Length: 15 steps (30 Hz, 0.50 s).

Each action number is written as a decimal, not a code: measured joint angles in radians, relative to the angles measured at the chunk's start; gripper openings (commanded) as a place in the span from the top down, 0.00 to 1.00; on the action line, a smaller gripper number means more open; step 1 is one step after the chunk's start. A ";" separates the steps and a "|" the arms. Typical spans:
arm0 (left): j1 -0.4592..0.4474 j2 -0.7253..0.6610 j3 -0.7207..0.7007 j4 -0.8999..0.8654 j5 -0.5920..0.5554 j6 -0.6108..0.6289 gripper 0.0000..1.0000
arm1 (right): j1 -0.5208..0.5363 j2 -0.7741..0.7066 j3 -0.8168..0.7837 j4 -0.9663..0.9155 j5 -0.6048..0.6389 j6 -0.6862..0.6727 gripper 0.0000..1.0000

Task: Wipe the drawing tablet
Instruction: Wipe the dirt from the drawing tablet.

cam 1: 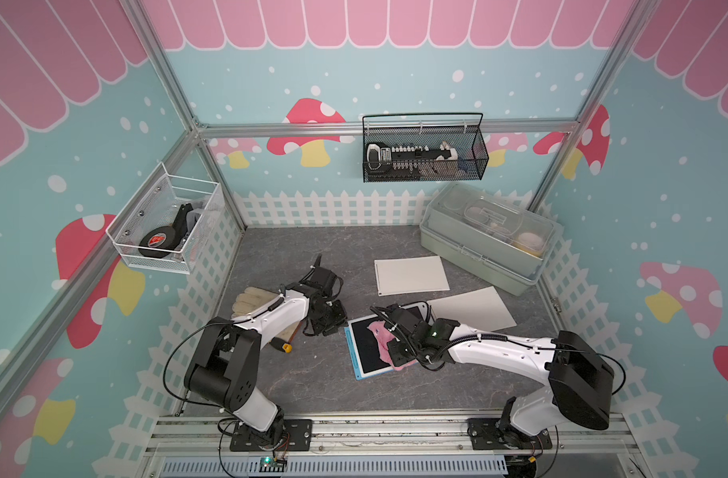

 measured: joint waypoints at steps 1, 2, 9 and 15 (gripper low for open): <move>-0.008 0.008 0.000 0.001 0.000 -0.002 0.69 | 0.004 0.004 0.000 0.010 0.003 0.010 1.00; -0.011 0.015 0.000 0.003 0.000 -0.002 0.69 | 0.005 0.009 0.000 0.018 0.003 0.017 1.00; -0.023 0.062 0.000 0.025 0.000 -0.006 0.69 | 0.026 0.018 0.000 0.035 0.012 0.071 1.00; -0.024 0.084 0.000 0.035 -0.005 -0.010 0.72 | 0.019 -0.164 -0.035 -0.170 0.137 0.176 1.00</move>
